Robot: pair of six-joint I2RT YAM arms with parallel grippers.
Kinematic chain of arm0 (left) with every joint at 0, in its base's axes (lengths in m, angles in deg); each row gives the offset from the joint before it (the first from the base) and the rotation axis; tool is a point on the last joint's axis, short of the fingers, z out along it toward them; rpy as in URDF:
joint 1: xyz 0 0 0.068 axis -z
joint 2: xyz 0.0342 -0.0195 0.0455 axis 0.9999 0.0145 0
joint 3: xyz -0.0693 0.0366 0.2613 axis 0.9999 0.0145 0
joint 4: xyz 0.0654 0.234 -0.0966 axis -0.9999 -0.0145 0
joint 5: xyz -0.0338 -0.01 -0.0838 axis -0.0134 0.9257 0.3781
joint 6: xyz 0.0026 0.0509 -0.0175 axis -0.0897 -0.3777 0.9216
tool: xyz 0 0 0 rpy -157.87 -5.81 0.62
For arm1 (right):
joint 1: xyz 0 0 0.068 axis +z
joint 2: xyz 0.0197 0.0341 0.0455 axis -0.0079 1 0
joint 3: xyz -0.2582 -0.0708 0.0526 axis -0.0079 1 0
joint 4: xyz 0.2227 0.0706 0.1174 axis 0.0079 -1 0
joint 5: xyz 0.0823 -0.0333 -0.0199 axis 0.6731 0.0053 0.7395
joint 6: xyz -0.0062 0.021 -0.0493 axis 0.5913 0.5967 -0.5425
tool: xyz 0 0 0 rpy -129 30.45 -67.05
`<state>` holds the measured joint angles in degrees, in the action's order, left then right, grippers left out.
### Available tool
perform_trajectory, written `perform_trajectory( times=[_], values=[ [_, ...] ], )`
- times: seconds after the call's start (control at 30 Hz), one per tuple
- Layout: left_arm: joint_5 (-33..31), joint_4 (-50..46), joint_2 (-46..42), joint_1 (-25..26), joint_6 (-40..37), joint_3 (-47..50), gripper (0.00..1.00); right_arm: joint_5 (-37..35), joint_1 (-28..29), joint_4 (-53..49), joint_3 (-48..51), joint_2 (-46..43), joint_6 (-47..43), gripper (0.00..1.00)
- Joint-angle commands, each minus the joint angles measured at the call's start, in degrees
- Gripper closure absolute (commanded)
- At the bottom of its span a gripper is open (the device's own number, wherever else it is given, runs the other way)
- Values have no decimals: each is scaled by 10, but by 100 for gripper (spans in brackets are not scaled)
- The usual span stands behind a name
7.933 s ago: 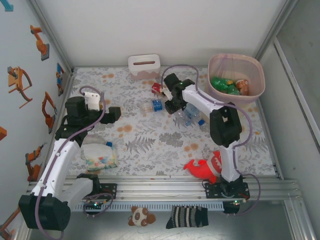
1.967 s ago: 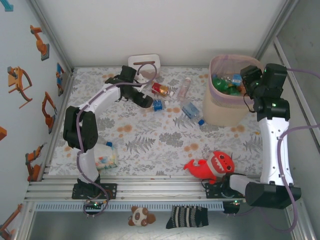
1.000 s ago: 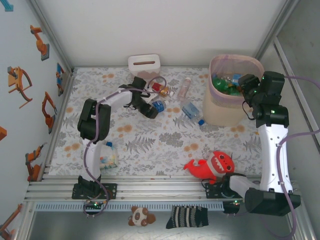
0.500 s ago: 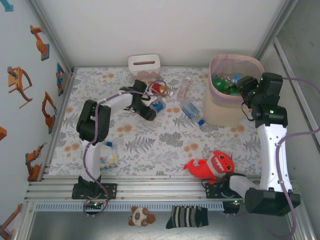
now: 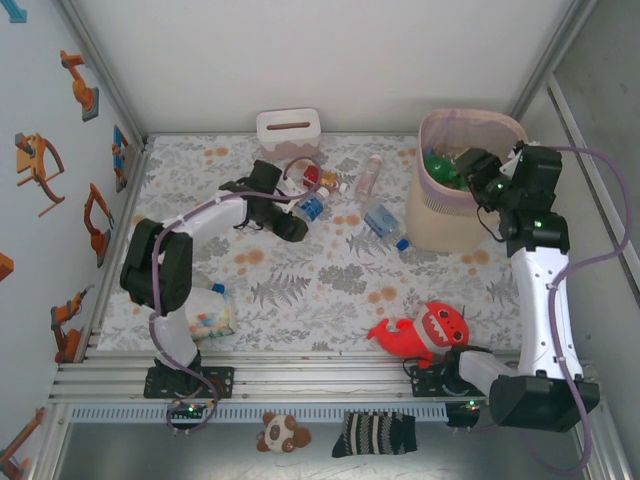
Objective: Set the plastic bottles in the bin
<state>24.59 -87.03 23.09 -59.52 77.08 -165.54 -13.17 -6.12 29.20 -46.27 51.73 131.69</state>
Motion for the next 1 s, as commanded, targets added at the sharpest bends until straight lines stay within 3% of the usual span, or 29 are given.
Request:
perform_trajectory(
  times=[0.0, 0.37, 0.67, 0.97],
  values=[
    [41, 30, -57, 6, 25, 18, 48, 124, 0, 75, 7, 7, -31, 48],
    [149, 71, -184, 9, 71, 45, 48, 219, 71, 163, -14, 23, -65, 42],
    [213, 139, -246, 23, 130, 62, 48, 209, 201, 162, -75, 75, -92, 40],
    [241, 180, -273, 35, 165, 64, 48, 194, 275, 167, -124, 133, -93, 43]
  ],
)
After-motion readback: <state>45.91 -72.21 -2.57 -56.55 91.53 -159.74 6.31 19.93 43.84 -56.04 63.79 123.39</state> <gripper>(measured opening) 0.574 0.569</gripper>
